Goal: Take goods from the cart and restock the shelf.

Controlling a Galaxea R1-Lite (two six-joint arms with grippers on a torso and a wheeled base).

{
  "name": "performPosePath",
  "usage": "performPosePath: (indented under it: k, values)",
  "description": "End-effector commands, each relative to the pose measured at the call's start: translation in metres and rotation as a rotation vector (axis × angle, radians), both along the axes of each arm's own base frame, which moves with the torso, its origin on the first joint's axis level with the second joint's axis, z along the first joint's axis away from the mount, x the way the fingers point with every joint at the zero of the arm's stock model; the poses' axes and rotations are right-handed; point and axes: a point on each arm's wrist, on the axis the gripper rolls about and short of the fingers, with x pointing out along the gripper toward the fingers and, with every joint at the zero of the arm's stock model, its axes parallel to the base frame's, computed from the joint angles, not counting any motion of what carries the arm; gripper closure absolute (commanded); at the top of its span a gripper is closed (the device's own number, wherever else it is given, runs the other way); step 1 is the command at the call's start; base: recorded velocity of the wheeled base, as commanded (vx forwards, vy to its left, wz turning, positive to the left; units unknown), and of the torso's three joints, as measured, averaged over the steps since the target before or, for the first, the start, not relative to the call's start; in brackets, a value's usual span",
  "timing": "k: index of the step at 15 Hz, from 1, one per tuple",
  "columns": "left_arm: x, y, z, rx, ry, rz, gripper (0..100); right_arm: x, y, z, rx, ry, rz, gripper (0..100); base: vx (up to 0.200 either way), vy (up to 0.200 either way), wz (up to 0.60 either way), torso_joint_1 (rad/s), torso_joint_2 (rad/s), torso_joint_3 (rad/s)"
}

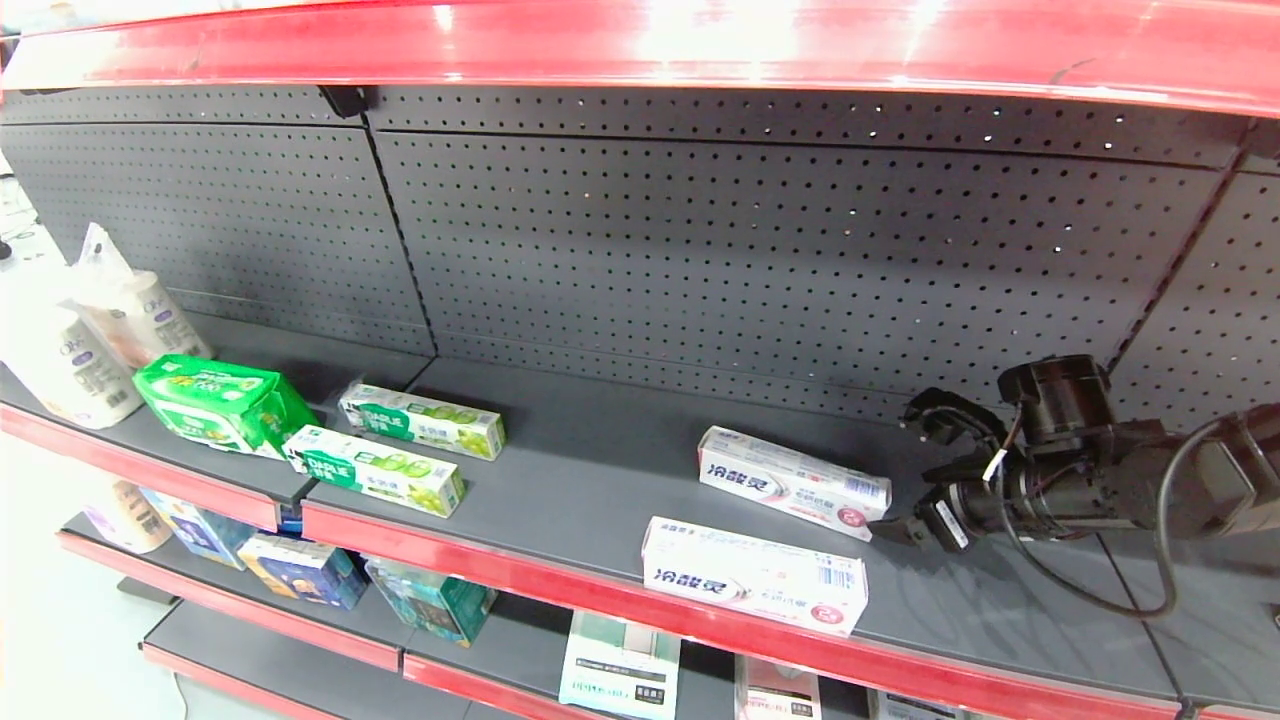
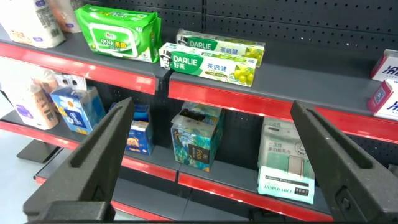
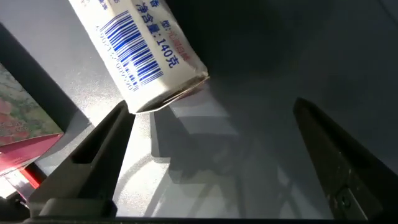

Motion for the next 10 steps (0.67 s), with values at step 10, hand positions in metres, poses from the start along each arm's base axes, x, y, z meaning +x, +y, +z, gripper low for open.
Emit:
performPosePath:
  k: [10]
  values:
    - [0.0000, 0.0000, 0.0001, 0.000, -0.001, 0.001, 0, 0.0099, -0.0049, 0.0008, 0.002, -0.014, -0.021, 0, 0.000, 0.000, 0.00, 0.000, 0.00, 0.000]
